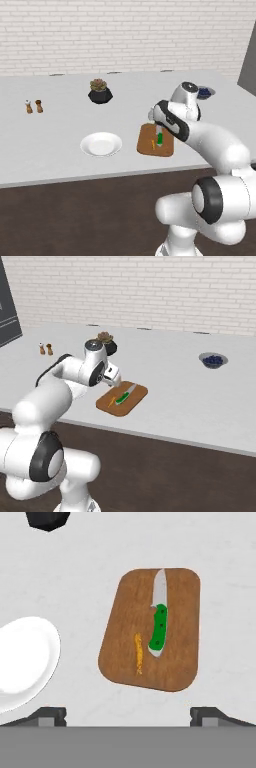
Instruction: Pick up the knife from the drawer and place it on the cutting board. Then place the meat from the plate to the cutting board.
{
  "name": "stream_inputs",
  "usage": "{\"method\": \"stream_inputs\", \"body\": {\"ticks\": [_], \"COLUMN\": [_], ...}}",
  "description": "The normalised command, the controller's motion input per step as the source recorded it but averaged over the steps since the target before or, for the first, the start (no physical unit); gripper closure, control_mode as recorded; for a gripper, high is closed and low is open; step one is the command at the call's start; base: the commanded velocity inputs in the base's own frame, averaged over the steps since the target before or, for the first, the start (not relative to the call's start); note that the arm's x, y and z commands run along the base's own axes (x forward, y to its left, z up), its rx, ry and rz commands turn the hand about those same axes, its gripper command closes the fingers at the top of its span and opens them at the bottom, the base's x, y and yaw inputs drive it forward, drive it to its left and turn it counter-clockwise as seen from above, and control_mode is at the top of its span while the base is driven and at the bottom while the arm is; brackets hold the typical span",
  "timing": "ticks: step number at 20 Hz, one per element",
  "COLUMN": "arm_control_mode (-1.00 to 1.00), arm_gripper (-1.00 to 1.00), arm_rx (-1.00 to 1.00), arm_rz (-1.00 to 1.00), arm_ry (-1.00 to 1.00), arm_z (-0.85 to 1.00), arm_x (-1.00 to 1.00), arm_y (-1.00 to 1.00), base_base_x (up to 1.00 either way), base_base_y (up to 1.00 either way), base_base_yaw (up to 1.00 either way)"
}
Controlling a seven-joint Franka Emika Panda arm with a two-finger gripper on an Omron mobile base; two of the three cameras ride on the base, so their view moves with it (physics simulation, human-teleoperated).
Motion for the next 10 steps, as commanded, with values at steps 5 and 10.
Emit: {"method": "stream_inputs", "body": {"ticks": [5,10], "arm_control_mode": [-1.00,-1.00], "arm_gripper": [-1.00,-1.00], "arm_rx": [0.03,-0.05], "arm_rz": [0.00,0.00], "arm_ry": [-0.17,-0.17], "arm_z": [0.93,0.86], "arm_x": [-0.92,-0.70], "arm_y": [0.00,0.00], "base_base_x": [0.00,0.00], "base_base_y": [0.00,0.00], "base_base_yaw": [0.00,0.00]}}
